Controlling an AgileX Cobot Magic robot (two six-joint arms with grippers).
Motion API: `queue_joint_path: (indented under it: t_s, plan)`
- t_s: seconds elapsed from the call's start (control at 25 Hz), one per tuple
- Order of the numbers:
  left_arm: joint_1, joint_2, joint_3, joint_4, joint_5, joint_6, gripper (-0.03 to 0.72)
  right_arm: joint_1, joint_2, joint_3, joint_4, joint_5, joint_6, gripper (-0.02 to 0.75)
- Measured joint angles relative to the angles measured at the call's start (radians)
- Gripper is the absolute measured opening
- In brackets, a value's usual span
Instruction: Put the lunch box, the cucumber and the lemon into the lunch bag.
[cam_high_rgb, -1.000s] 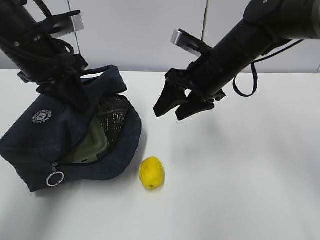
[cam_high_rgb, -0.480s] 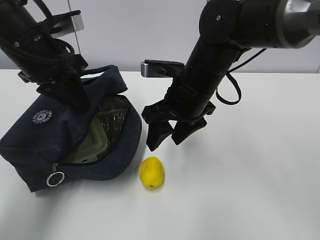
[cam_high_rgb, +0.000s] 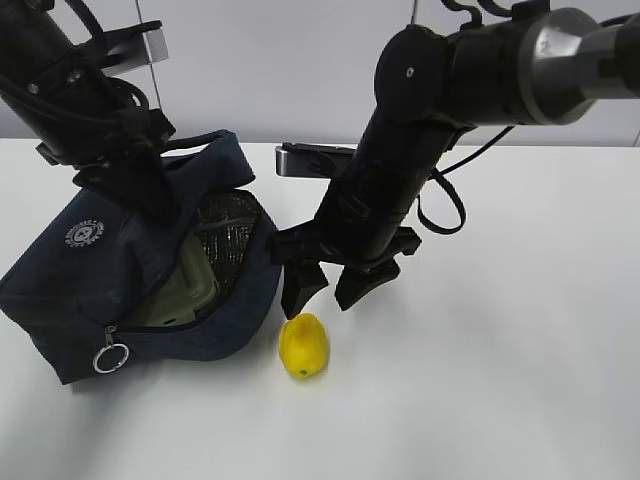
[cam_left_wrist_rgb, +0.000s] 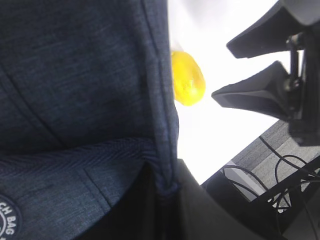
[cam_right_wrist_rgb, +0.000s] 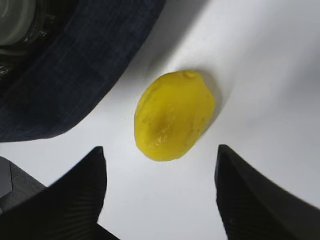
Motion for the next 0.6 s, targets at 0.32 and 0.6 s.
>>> queue_joint_path:
  t_s: [0.32,0.6]
  plan:
    - [0.000,0.000,0.000,0.000,0.000,0.011,0.005,0.002,0.000,0.066,0.008,-0.116,0.040,0.505]
    - [0.000,0.000,0.000,0.000,0.000,0.015,0.005,0.002,0.053,0.066,0.086,-0.141,0.038,0.505]
